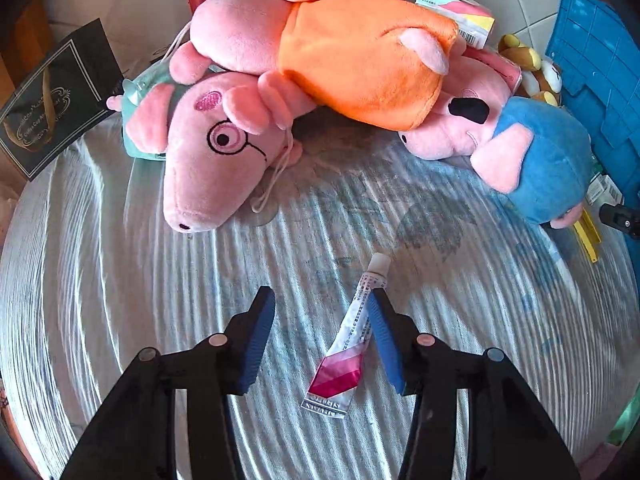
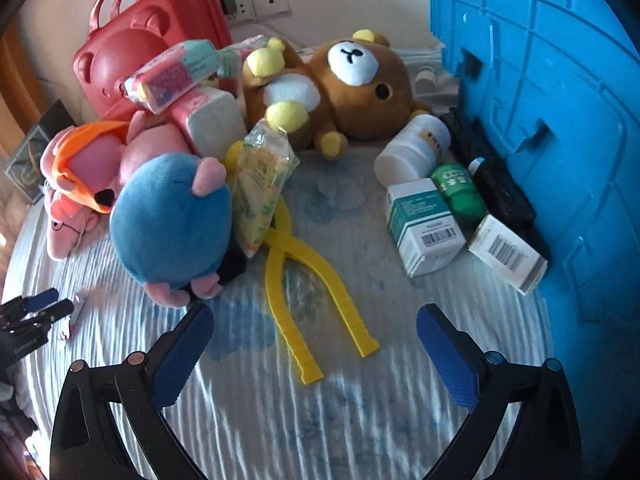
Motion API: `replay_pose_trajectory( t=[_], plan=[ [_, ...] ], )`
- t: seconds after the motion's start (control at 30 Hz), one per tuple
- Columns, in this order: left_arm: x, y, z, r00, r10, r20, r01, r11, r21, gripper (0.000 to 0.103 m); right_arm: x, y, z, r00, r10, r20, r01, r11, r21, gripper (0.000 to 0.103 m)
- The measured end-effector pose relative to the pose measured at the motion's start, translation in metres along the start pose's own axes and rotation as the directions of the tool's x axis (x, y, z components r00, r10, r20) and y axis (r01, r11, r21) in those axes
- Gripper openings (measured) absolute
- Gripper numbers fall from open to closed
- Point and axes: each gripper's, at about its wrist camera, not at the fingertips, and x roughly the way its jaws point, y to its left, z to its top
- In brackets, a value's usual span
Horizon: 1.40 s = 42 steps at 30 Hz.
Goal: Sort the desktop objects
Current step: 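Grasp the toothpaste tube with the left tool while the right tool grasps the yellow clip, then lift the toothpaste tube and yellow clip toward the blue crate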
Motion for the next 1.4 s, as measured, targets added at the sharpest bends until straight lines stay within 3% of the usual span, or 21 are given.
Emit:
replay_pose_trajectory(
  t=[0.07,0.13,0.17,0.2,0.27,0.3,0.33,0.4,0.57,0.8,1.0,1.07,1.1,1.17,1.4],
  plan=[
    [-0.002,-0.001,-0.002,1.0,-0.014,-0.016,0.014,1.0,-0.003,0.048,0.012,0.002,0.006,0.999,0.0,-0.033,-0.001,1.0,-0.02,0.101],
    [0.002,-0.004,-0.007,0.999,-0.012,-0.047,0.012,1.0,0.013,0.048,0.023,0.006,0.012,0.998,-0.013,-0.057,0.01,0.999,-0.048,0.085],
    [0.006,-0.006,-0.012,0.998,-0.01,-0.069,0.011,1.0,0.018,0.05,0.028,0.009,0.015,0.998,-0.019,-0.066,0.015,0.998,-0.065,0.082],
    [0.003,-0.006,-0.014,0.999,-0.011,-0.033,0.011,1.0,0.013,0.049,0.033,0.011,0.018,0.997,-0.026,-0.073,0.021,0.997,-0.079,0.079],
    [0.003,-0.006,-0.015,0.999,-0.017,-0.035,0.017,1.0,0.007,0.047,0.042,0.015,0.024,0.996,-0.025,-0.087,0.016,0.994,-0.106,0.079],
    [0.001,-0.006,-0.015,0.999,-0.021,-0.027,0.021,1.0,0.004,0.028,0.047,0.018,0.027,0.995,-0.026,-0.092,0.015,0.993,-0.117,0.075],
    [0.0,-0.007,-0.014,1.0,-0.017,-0.026,0.017,1.0,0.003,0.018,0.052,0.02,0.029,0.995,-0.033,-0.096,0.02,0.991,-0.131,0.06],
    [0.0,-0.008,-0.012,0.999,-0.013,-0.032,0.014,1.0,0.005,0.017,0.059,0.024,0.033,0.994,-0.048,-0.101,0.033,0.988,-0.15,0.047],
    [-0.003,-0.01,-0.01,1.0,-0.005,-0.03,0.004,1.0,-0.006,0.017,0.052,0.025,0.024,0.99,-0.046,-0.132,0.025,0.986,-0.163,0.044],
    [-0.021,-0.023,-0.003,1.0,-0.015,0.017,0.014,1.0,0.022,0.017,0.018,0.009,-0.025,0.975,-0.032,-0.222,0.01,0.995,-0.101,0.041],
    [-0.039,-0.034,0.0,0.999,-0.016,0.043,0.014,0.999,0.034,0.017,0.019,0.004,-0.024,0.982,-0.072,-0.173,0.056,0.994,-0.095,0.047],
    [-0.049,-0.032,0.0,0.998,-0.017,0.061,0.016,0.999,0.03,0.017,0.021,0.005,-0.019,0.985,-0.086,-0.153,0.071,0.992,-0.101,0.044],
    [-0.051,-0.027,-0.002,0.997,-0.014,0.071,0.012,1.0,0.028,0.017,0.021,0.007,-0.018,0.986,-0.085,-0.145,0.07,0.992,-0.109,0.033],
    [-0.061,-0.026,0.0,0.995,-0.009,0.097,0.006,1.0,0.029,0.017,0.017,0.008,-0.018,0.985,-0.089,-0.145,0.074,0.991,-0.108,0.032],
    [-0.101,-0.041,0.001,0.976,-0.018,0.217,0.002,0.997,0.075,0.017,-0.055,0.01,-0.03,0.999,-0.017,-0.036,0.014,0.997,-0.082,0.032]
  ],
)
